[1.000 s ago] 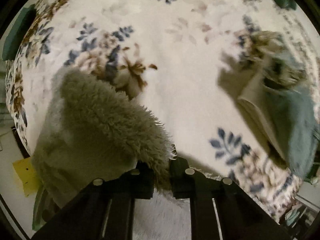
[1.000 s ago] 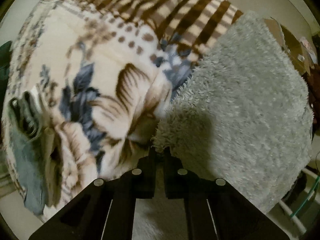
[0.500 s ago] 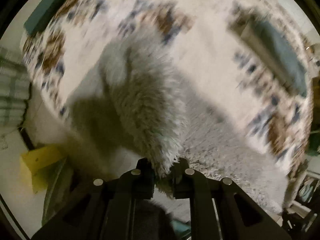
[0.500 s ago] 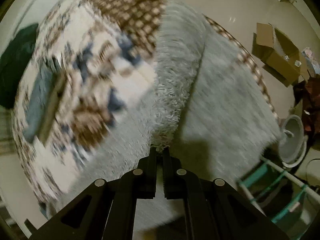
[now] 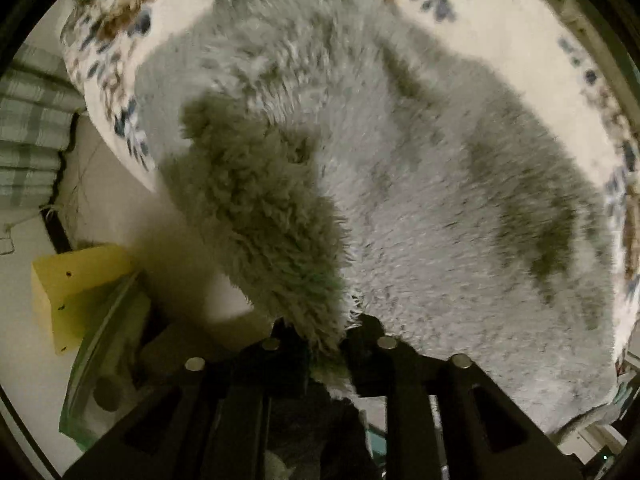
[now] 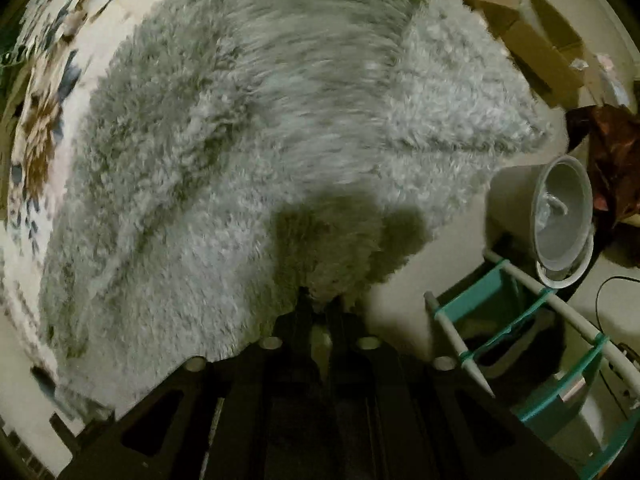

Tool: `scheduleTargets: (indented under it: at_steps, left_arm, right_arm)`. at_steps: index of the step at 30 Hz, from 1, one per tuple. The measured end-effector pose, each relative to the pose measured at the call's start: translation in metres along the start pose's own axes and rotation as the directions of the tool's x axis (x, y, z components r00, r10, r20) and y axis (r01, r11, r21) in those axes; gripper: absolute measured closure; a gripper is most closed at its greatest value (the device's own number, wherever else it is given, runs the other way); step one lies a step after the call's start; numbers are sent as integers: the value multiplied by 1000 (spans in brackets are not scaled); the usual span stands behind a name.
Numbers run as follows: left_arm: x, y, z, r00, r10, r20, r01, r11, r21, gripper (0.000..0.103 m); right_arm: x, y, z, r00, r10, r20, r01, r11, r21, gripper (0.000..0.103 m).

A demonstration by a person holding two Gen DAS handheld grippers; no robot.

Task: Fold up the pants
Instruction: 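Grasp the blanket edge with the left gripper while the right gripper grasps it too, then lift the blanket edge and fold it over onto the blanket with both grippers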

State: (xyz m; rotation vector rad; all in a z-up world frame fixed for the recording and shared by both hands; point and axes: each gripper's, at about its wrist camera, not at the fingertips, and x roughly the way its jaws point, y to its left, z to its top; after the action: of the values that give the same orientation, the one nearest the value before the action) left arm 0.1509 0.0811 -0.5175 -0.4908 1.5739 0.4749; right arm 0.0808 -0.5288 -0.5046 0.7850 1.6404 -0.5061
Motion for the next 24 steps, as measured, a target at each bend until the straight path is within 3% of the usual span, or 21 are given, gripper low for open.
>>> scheduleTargets:
  at_steps: [3,4,5,6,7,12,14,15,16,18,20,22,24]
  left_arm:
    - [-28,-3,0,996,-18,86,17,1000,12,71]
    - [-35,-5,1,993,-16,113,14,1000,21,54]
    - [-42,-7,2,990,-14,141,10,999,31,23]
    - [-47,-8,4,987,-16,161,11,999,35,12]
    - [-50,-10,4,984,-14,179,7,999,36,7]
    - [-35,-9,8,987,0,161,-5,1000,31,7]
    - [-30,-9,11,988,9,153,-13,1000,26,7]
    - [-27,-8,10,988,10,151,-14,1000,25,7]
    - [-26,-8,10,988,11,152,-14,1000,23,7]
    - [-24,-7,9,989,14,147,-17,1000,22,7]
    - [-23,-5,10,990,7,142,-9,1000,16,7]
    - [-24,-3,11,990,5,143,-7,1000,15,7]
    - [-25,-1,12,989,11,147,-12,1000,10,7]
  right_arm:
    - [-37,-5,-5,992,42,115,-39,999,-27,45]
    - [-49,-9,-5,986,46,163,-42,999,-29,42]
    - [-59,-15,-3,975,53,217,-50,999,-17,37]
    - [-67,-20,4,968,57,243,-58,998,-1,33]
    - [-70,-28,13,962,52,269,-62,998,29,31]
    - [-60,-72,64,950,57,307,-115,978,175,33]
    - [-55,-97,70,945,39,325,-126,960,252,75]
    - [-52,-113,73,951,-31,307,-70,948,312,88]
    - [-49,-133,73,955,-65,291,-48,929,367,88]
    - [-46,-161,71,961,-47,272,-74,905,418,87]
    - [-51,-180,64,959,26,283,-146,898,415,75]
    - [-62,-188,51,945,80,316,-204,900,384,53]
    - [-62,-192,41,938,128,323,-247,900,360,51]
